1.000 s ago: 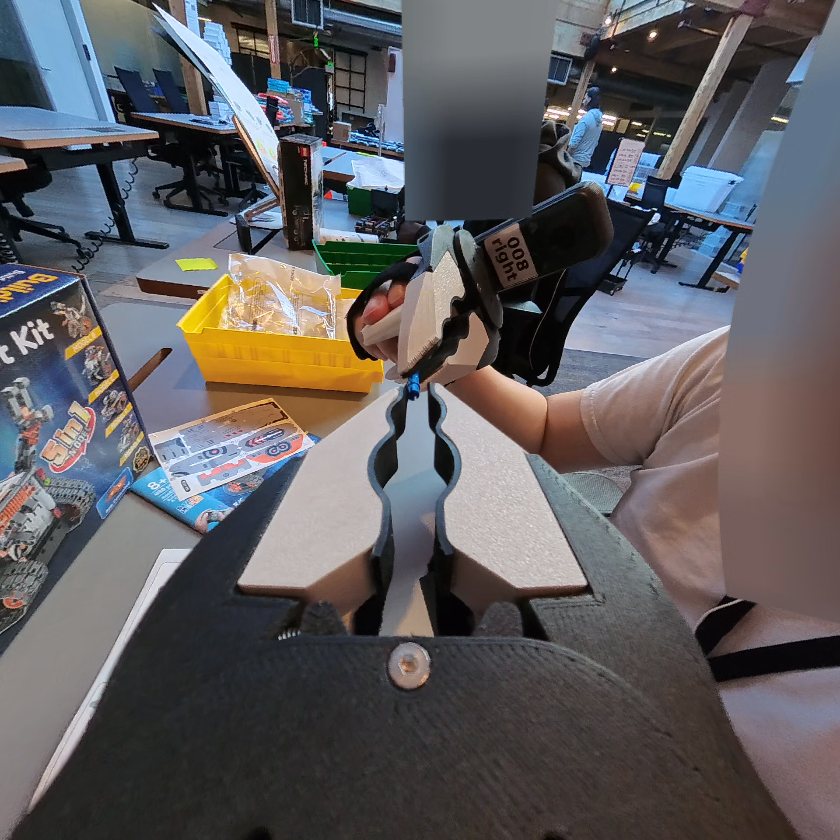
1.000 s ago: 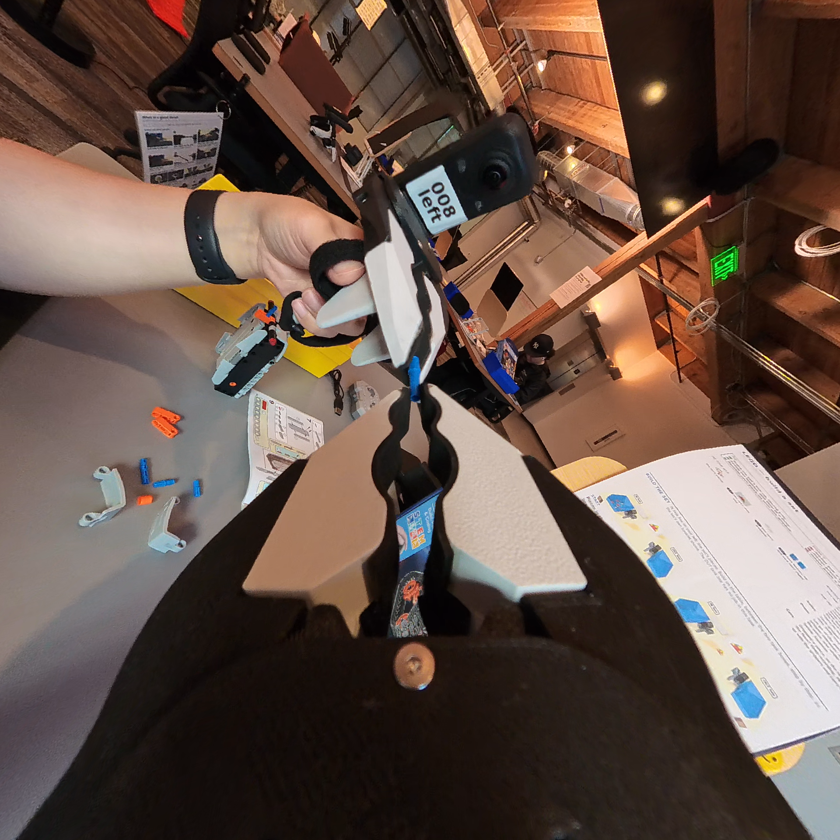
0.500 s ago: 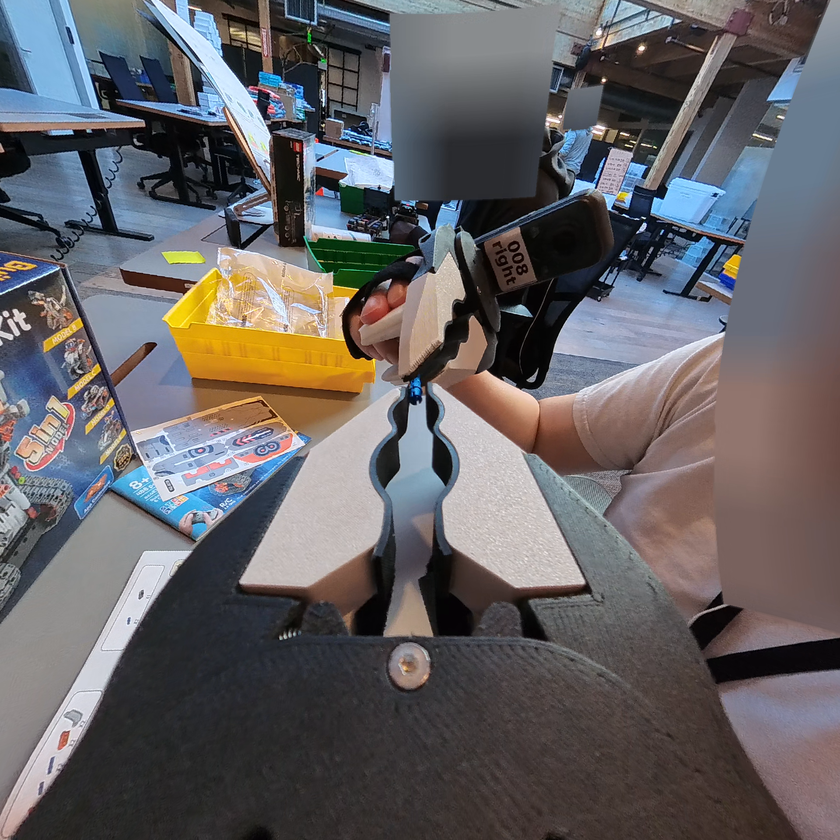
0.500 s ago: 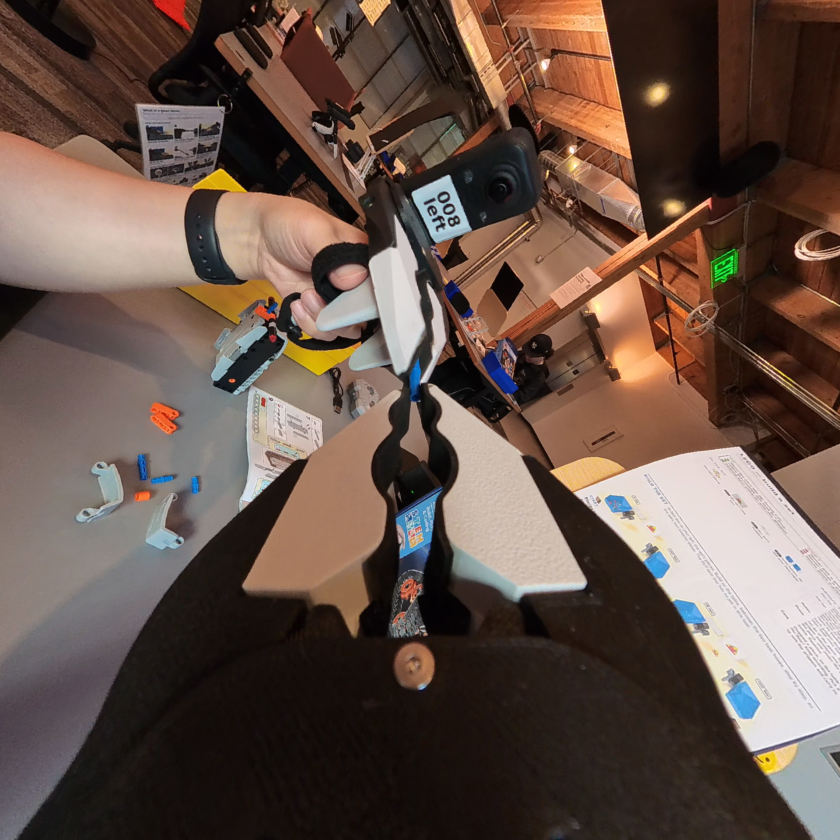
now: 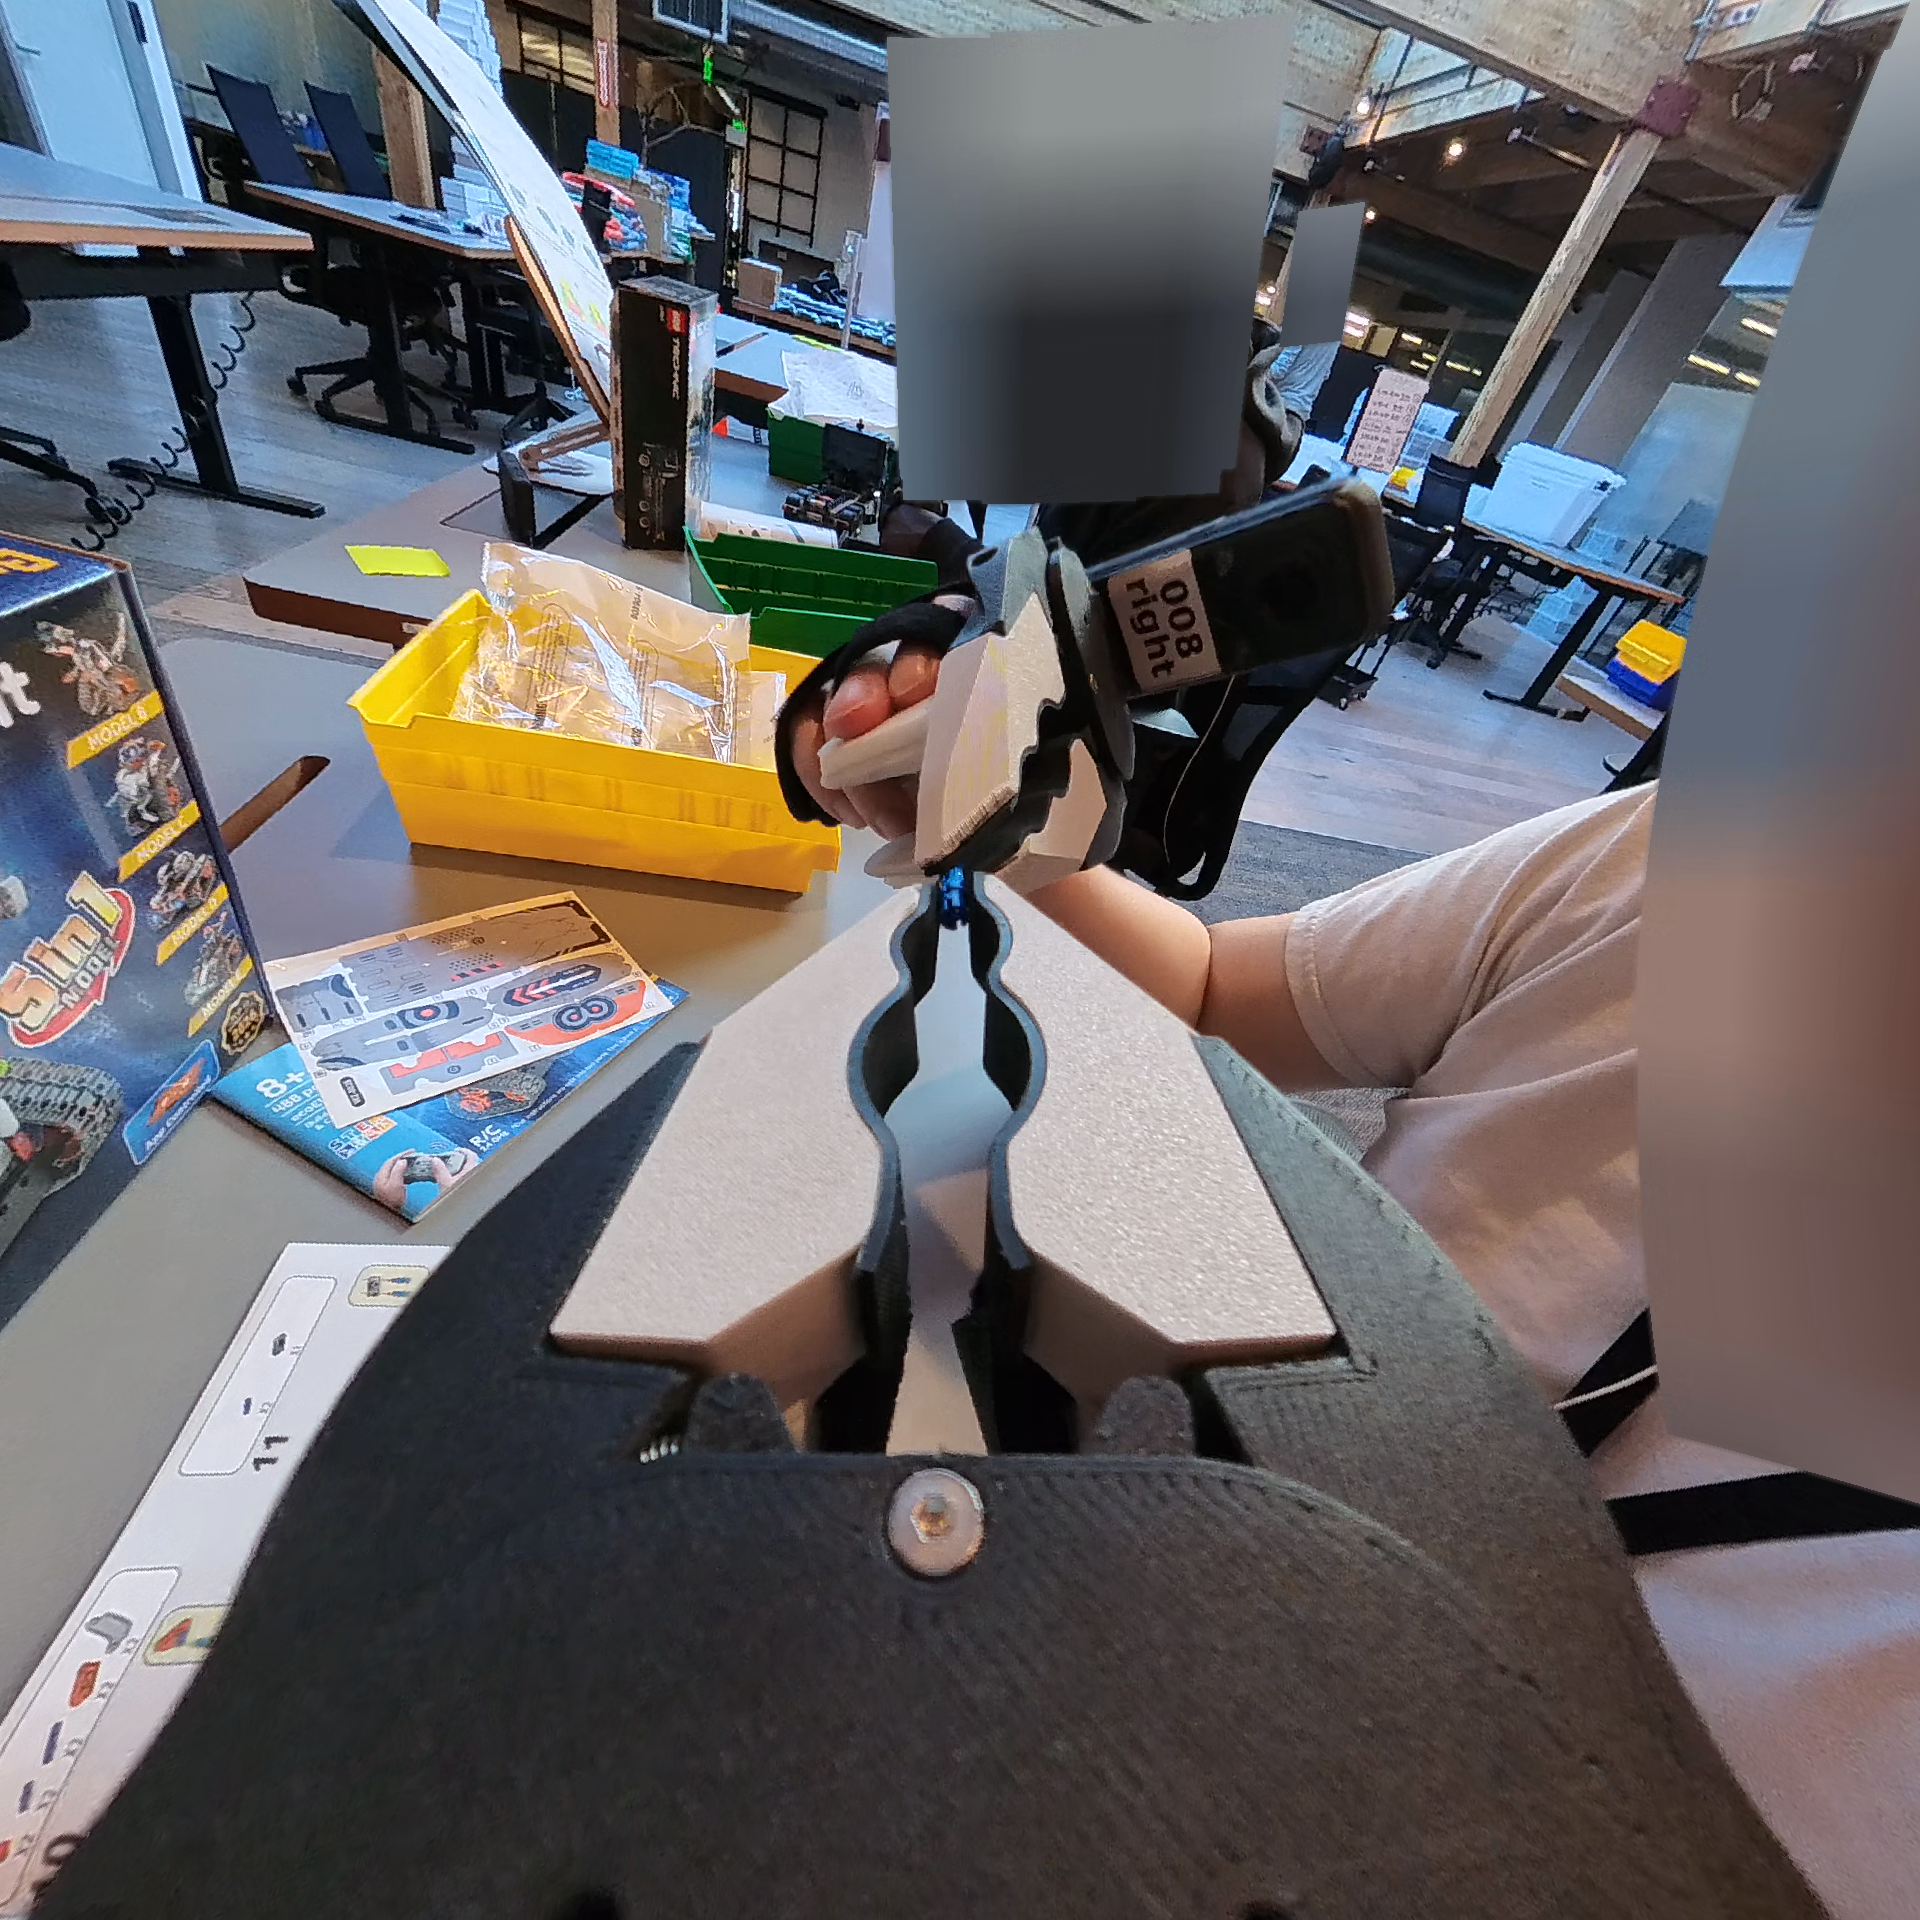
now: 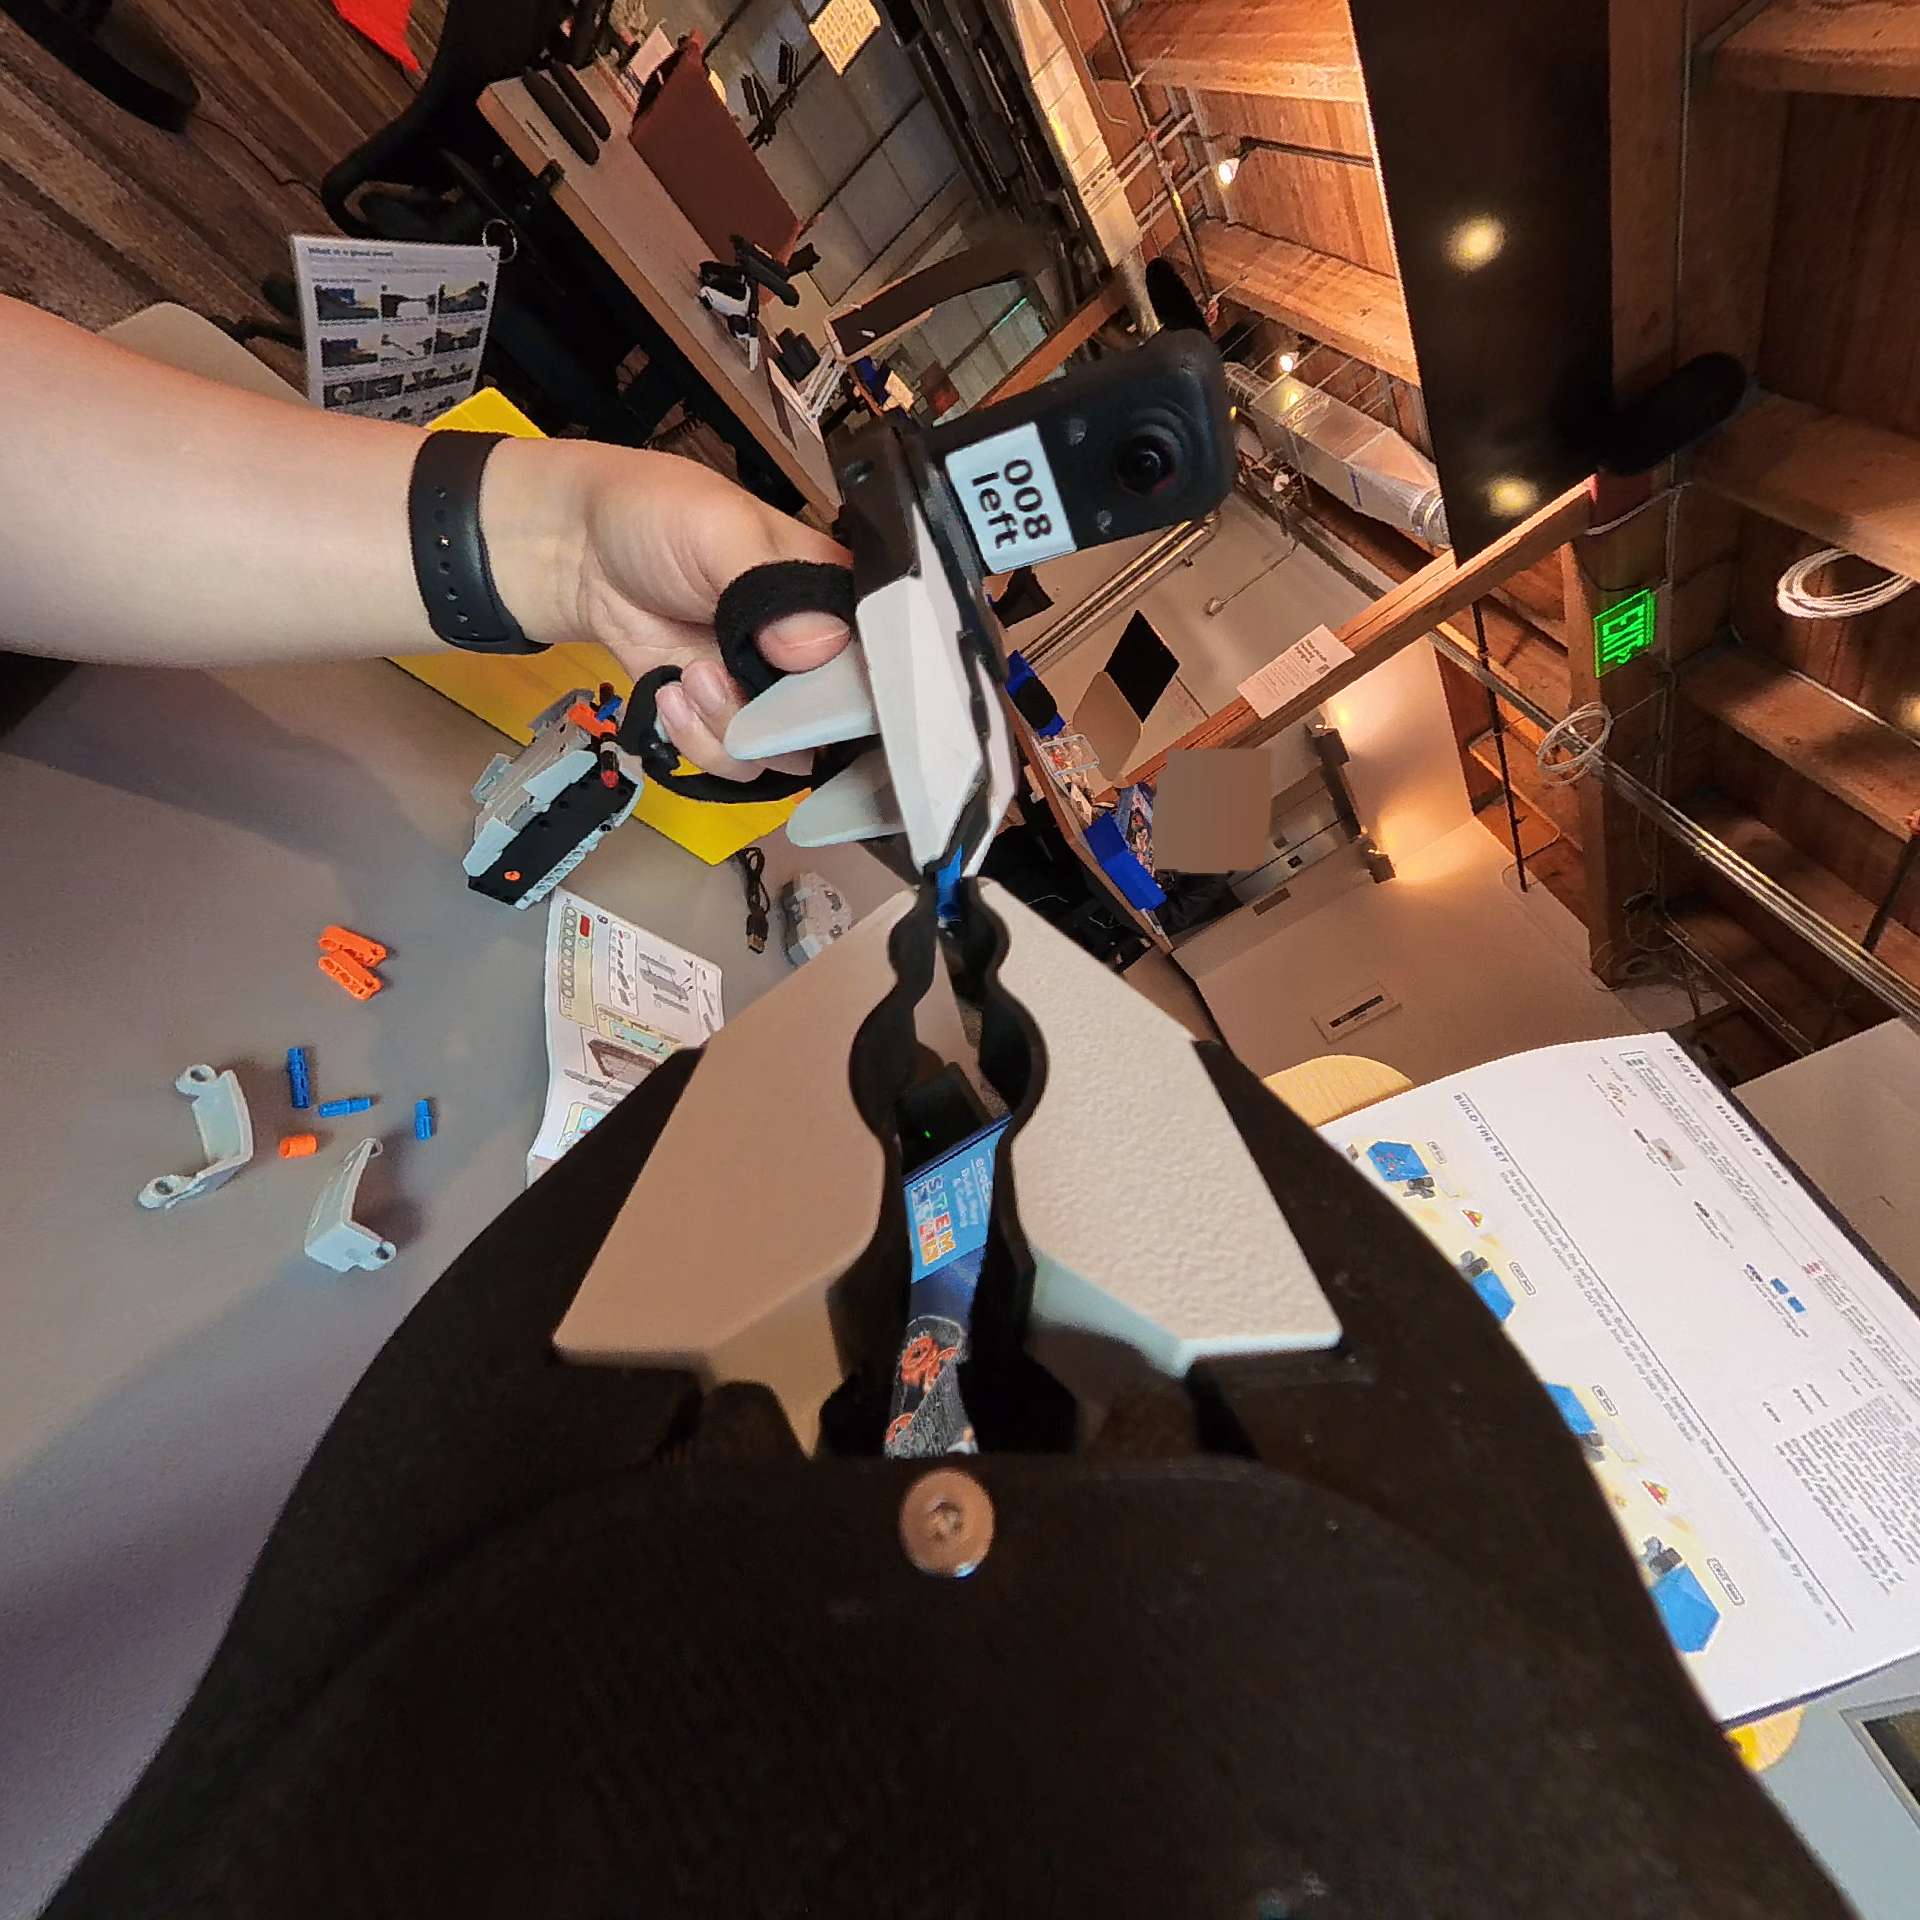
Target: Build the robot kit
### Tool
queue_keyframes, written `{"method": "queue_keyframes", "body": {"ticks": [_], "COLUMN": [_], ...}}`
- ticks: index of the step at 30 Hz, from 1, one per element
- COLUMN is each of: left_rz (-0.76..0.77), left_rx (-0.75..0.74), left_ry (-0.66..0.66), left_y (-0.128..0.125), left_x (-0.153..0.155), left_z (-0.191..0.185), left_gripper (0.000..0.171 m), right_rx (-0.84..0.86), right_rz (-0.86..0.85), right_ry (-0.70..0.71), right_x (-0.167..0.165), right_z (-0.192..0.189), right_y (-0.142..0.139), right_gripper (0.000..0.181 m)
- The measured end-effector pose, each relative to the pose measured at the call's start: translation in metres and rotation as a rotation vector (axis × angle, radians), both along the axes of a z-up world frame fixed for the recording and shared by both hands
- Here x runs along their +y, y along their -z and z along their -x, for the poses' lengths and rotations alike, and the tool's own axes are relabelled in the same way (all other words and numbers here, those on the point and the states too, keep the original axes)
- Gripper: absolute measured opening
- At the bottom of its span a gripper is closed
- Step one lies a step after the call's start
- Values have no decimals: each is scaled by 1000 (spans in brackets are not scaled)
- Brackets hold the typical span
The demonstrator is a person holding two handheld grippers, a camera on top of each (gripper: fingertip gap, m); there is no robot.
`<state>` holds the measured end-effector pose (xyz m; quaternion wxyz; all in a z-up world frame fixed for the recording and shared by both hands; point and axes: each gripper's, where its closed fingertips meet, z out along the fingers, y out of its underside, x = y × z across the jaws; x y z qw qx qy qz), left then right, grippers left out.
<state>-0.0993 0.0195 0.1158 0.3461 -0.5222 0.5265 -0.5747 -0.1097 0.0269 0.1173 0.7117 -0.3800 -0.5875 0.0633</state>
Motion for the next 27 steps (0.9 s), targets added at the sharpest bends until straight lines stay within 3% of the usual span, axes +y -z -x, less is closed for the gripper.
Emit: {"method": "queue_keyframes", "body": {"ticks": [27], "left_rz": [30], "left_rx": [-2], "left_ry": [3], "left_y": [-1], "left_x": [3], "left_z": [4], "left_gripper": [3], "right_rx": [-2], "right_rz": [-10], "right_ry": [5], "right_x": [2], "right_z": [0], "right_y": [1], "right_gripper": [2]}}
